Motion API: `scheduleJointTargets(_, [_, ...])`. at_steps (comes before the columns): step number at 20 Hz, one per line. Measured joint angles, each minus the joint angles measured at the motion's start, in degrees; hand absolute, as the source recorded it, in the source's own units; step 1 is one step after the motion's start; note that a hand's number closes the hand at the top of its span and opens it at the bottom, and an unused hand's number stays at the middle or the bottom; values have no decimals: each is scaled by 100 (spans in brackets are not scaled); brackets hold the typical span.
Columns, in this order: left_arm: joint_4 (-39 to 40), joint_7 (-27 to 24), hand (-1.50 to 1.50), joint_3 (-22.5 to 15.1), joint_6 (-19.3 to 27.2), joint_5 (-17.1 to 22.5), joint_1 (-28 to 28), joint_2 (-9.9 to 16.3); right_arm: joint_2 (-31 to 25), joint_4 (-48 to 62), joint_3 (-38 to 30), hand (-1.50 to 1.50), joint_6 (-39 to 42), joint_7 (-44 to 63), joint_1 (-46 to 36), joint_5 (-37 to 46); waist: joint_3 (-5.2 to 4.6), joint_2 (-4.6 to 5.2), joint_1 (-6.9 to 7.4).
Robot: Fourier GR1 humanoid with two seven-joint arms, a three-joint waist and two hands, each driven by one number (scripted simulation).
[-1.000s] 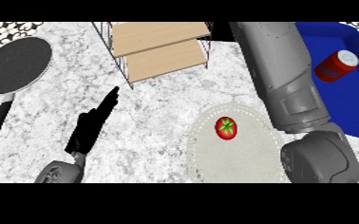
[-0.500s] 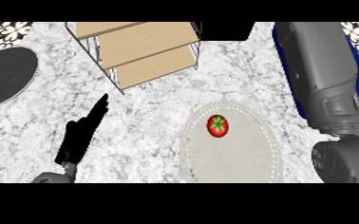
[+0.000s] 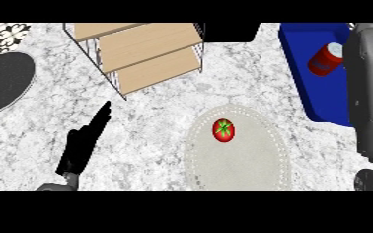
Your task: Pick the squash from the placemat and place it in the tiered shelf
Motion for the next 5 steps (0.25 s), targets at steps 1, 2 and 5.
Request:
scheduleJointTargets(1, [42,-65,0,33,-37,0,6,13,-59,-181,39,-150,150,51,120,-72,0,3,6])
scheduleJointTargets(2, [-19,-45,0,28,-41,-9,48,0,-93,-360,87,-150,279,87,271,-132,-1,3,15])
scheduleJointTargets(5, [-36,-77,0,-5,-35,-104,110,-64,-222,-816,193,-150,643,182,734,-318,-2,10,30])
